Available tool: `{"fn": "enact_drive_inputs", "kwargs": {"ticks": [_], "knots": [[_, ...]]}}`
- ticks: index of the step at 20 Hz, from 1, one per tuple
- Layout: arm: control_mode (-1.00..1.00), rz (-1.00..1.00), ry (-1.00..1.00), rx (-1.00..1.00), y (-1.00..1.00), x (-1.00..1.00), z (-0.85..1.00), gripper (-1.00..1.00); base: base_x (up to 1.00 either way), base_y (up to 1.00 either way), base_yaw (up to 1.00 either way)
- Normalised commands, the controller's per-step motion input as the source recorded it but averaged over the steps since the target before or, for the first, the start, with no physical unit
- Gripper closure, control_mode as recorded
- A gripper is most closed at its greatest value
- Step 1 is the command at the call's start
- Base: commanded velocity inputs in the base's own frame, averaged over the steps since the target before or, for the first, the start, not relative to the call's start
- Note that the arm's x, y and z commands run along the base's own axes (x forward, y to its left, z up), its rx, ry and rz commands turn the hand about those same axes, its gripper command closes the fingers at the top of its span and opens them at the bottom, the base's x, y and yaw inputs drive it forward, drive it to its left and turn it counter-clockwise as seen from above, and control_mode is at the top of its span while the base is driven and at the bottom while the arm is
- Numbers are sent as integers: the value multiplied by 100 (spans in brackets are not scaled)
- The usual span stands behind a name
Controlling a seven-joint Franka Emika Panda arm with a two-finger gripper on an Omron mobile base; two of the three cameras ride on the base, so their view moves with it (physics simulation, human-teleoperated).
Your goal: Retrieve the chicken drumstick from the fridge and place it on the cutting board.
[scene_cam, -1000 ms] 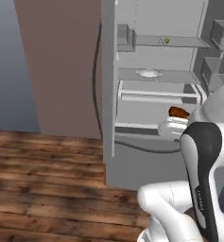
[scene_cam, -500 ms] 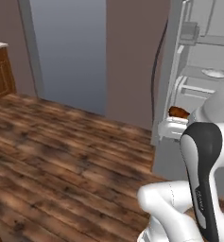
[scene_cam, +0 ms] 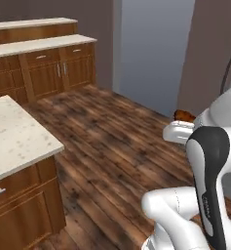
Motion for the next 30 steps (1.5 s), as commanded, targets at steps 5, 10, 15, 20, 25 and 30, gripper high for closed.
{"fn": "enact_drive_inputs", "kwargs": {"ticks": [5,10,15,20,25,30], "knots": [[100,0,0,0,0,0,0,100,-24,53,57],[100,0,0,0,0,0,0,100,-2,68,47],[100,0,0,0,0,0,0,100,1,78,44],[100,0,0,0,0,0,0,100,35,97,32],[100,0,0,0,0,0,0,100,49,89,17],[100,0,0,0,0,0,0,100,42,69,-5]]}}
